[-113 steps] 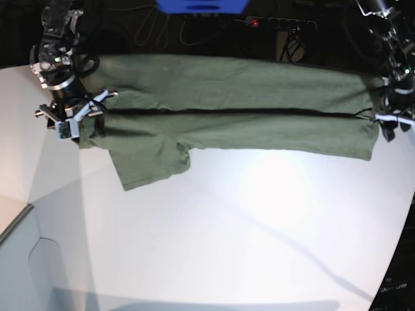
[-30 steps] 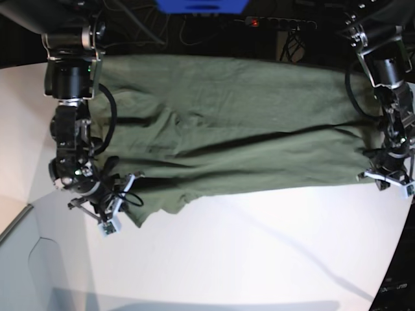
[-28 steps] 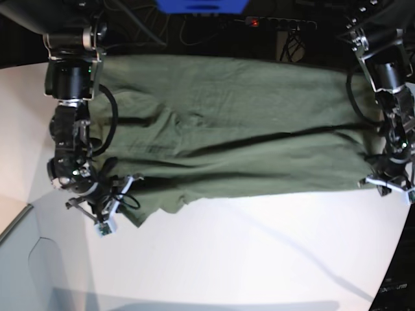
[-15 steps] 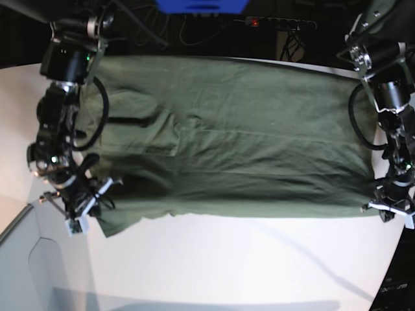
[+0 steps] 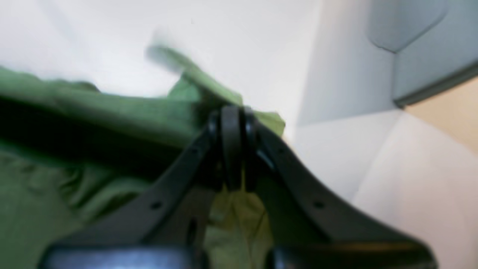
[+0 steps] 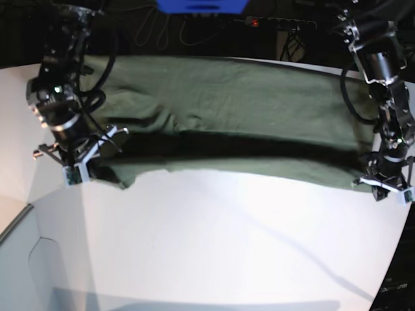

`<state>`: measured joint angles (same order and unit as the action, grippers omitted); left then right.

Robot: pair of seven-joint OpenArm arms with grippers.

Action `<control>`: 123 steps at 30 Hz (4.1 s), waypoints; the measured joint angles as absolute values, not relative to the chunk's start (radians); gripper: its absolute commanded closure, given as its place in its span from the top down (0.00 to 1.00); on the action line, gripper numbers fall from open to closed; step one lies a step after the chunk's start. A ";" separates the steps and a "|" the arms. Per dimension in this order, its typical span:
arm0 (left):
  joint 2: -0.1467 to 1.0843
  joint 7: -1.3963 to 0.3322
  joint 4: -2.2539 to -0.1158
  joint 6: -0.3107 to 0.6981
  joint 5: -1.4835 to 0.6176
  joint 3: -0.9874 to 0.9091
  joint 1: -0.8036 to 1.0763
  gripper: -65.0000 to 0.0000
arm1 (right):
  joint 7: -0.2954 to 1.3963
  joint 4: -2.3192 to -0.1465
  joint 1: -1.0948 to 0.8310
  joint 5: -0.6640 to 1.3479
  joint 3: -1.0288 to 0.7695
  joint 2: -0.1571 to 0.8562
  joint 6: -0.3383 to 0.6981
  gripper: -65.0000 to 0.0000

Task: Layout the t-shirt on the table in an organized manner, then fold the t-shirt properly
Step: 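Pull the folded strip toward the robot with both grippers and flatten it, then release the left gripper and move it to the strip's end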

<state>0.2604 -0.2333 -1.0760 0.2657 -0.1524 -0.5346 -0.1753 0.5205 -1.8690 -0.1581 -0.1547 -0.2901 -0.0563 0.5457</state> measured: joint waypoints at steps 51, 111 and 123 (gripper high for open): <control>0.179 -0.232 -1.207 0.262 -0.152 -0.629 0.136 0.00 | 0.362 -1.819 -0.609 -0.152 -0.286 -0.094 0.546 0.00; 0.187 -0.192 -1.031 0.272 -0.169 -0.647 0.099 0.18 | 0.347 -1.557 -0.380 -0.150 -0.385 -0.130 0.546 0.44; 0.143 -0.241 -1.283 0.260 -0.150 -0.652 0.163 0.00 | 0.306 -1.478 -0.322 -0.134 -0.389 -0.107 0.545 0.44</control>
<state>0.1429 -0.2405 -1.2835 0.2604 -0.1497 -0.6518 0.1631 0.3058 -1.4784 -0.3218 -0.1345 -0.3893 -0.1066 0.5446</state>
